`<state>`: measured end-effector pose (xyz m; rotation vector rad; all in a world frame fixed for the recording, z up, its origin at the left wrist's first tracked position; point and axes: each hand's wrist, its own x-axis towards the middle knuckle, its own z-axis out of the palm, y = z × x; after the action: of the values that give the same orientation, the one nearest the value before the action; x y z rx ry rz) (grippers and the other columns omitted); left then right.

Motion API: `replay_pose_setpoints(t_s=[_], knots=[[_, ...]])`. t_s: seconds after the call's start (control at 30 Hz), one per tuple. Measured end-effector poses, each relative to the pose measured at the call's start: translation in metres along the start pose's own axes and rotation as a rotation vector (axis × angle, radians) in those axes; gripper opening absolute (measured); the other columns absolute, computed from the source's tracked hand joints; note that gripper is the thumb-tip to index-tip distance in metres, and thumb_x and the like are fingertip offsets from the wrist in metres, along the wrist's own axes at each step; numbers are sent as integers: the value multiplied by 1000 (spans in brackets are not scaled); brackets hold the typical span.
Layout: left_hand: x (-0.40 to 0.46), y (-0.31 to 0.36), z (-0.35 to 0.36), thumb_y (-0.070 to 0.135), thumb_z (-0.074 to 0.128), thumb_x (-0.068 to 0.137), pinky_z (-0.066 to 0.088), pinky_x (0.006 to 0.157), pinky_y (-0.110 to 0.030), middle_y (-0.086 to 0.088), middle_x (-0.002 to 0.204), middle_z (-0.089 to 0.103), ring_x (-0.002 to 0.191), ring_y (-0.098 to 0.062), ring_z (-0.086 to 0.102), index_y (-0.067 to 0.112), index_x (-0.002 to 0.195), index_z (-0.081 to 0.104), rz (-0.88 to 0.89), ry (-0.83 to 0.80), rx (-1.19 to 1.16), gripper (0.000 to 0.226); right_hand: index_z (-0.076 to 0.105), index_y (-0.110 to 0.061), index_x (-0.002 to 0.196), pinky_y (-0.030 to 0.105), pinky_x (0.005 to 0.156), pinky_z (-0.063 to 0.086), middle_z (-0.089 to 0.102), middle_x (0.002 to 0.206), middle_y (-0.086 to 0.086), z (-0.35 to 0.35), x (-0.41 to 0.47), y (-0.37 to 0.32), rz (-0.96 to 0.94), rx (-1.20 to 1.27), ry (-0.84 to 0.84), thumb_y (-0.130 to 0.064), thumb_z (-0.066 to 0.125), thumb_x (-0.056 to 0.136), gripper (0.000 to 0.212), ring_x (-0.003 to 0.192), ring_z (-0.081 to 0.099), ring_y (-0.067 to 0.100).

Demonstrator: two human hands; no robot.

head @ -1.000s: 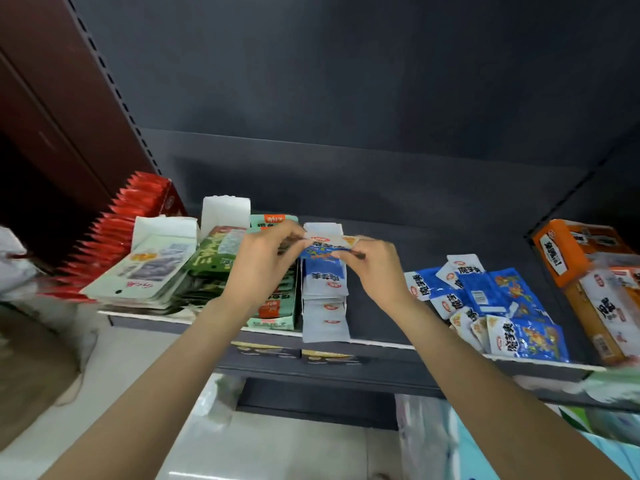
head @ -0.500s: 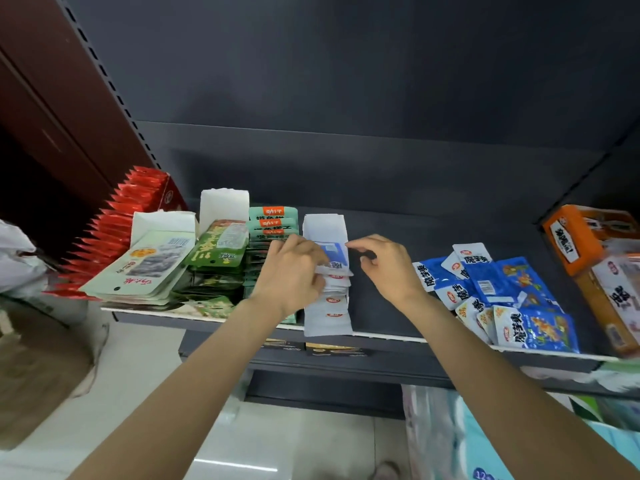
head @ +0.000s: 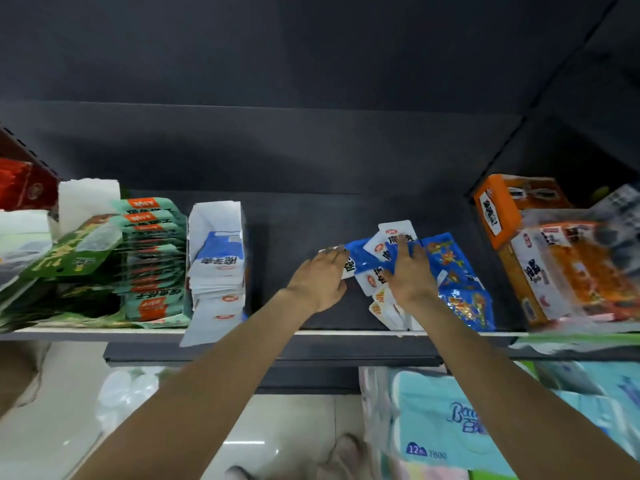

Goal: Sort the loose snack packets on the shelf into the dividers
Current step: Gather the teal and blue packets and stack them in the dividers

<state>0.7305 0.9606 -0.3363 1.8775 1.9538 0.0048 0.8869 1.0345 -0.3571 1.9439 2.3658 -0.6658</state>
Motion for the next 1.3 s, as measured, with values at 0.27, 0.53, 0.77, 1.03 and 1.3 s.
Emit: replay_pose_setpoints(t_s=[0.27, 0.53, 0.77, 1.03, 1.3], knots=[[13, 0, 14, 15, 47, 95, 30, 103, -23, -5, 149, 35, 133, -21, 37, 13, 144, 33, -191, 23, -448, 51, 57, -12, 125, 35, 73, 47, 64, 98, 15, -23, 2, -11, -210, 140, 68, -5, 45, 92, 36, 88, 59, 31], [-21, -5, -44, 12, 57, 92, 50, 73, -13, -8, 106, 67, 86, -2, 64, 4, 116, 52, -194, 529, -1276, 25, 59, -13, 88, 27, 67, 53, 67, 88, 2, -51, -35, -63, -345, 1054, 69, 10, 48, 86, 26, 78, 65, 11], [-94, -62, -91, 10, 62, 89, 55, 79, -34, -3, 94, 68, 88, -15, 66, 7, 96, 61, -75, 803, -934, 8, 58, -15, 78, 21, 68, 52, 66, 79, -1, -41, -57, -145, -515, 933, 32, 2, 62, 84, 19, 71, 63, 3], [-160, -126, -111, 14, 63, 89, 47, 74, -12, 12, 89, 65, 85, -1, 61, 19, 101, 60, -50, 941, -720, 14, 60, -6, 71, 31, 68, 52, 67, 73, 6, -2, -70, -210, -530, 729, 166, 0, 65, 82, 14, 73, 65, 13], [-170, -150, -104, 14, 64, 88, 40, 75, -1, 19, 84, 62, 82, 12, 57, 16, 91, 64, -9, 948, -558, 3, 70, -8, 87, 15, 74, 51, 71, 87, 0, 8, -76, -213, -530, 665, 148, -5, 63, 86, 8, 82, 67, 8]])
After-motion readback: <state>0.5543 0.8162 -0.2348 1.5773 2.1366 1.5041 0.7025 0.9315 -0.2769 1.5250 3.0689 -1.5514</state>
